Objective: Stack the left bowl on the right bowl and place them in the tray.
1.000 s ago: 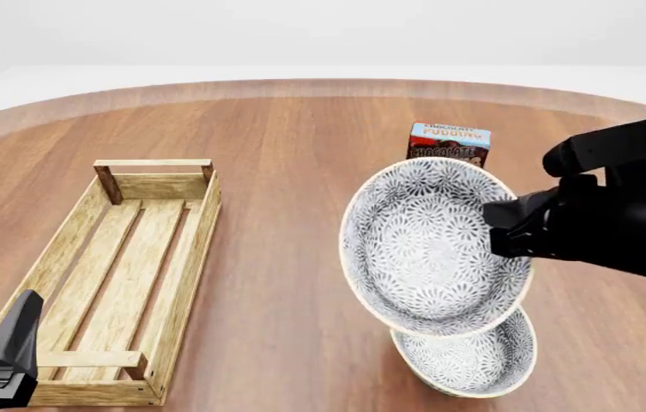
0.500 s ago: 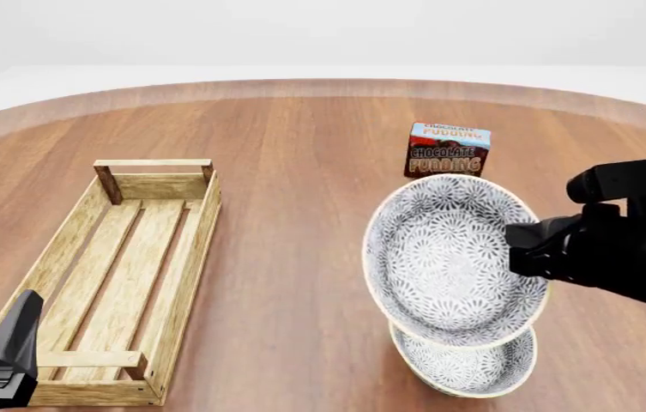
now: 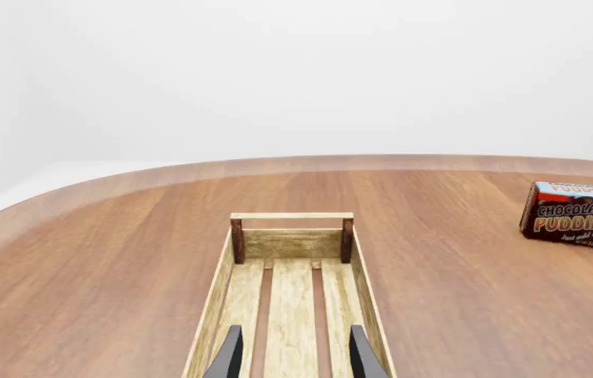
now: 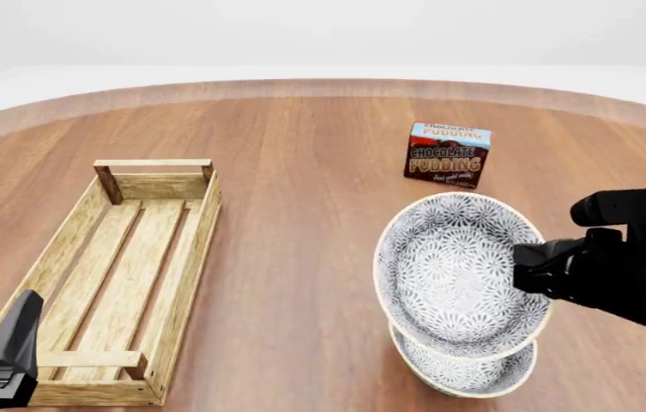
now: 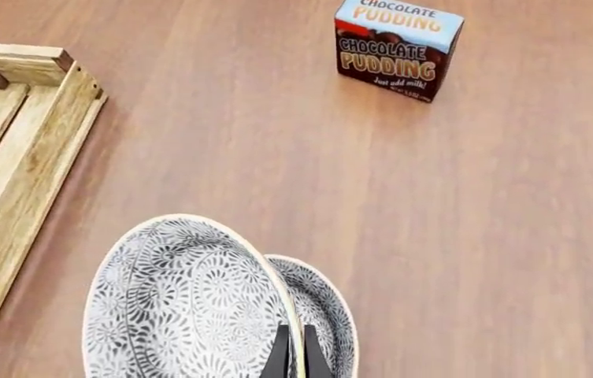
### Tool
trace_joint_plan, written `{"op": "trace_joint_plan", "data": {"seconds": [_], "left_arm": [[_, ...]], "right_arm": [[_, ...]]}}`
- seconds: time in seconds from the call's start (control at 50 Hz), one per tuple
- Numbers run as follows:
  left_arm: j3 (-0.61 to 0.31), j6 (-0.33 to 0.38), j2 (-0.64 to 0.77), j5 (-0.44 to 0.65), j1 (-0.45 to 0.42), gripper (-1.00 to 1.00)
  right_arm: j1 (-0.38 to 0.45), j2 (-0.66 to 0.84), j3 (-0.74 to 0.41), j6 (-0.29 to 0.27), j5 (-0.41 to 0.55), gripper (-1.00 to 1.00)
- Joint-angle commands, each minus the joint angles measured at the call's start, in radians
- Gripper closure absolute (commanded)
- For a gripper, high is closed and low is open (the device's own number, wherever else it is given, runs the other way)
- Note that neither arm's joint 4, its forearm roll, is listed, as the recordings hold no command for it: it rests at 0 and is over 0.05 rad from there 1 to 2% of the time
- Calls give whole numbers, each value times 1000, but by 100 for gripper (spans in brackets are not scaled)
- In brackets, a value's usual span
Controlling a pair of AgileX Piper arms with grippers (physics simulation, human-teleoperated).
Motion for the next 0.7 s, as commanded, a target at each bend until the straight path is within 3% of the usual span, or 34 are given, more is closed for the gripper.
{"op": "trace_joint_plan", "data": {"seconds": [0.02, 0.7], "left_arm": [[0, 0, 0, 0, 0, -100], [0, 0, 0, 0, 0, -100]], "right_arm": [[-18, -7, 30, 16, -21, 100], [-73, -29, 144, 56, -87, 100]]}}
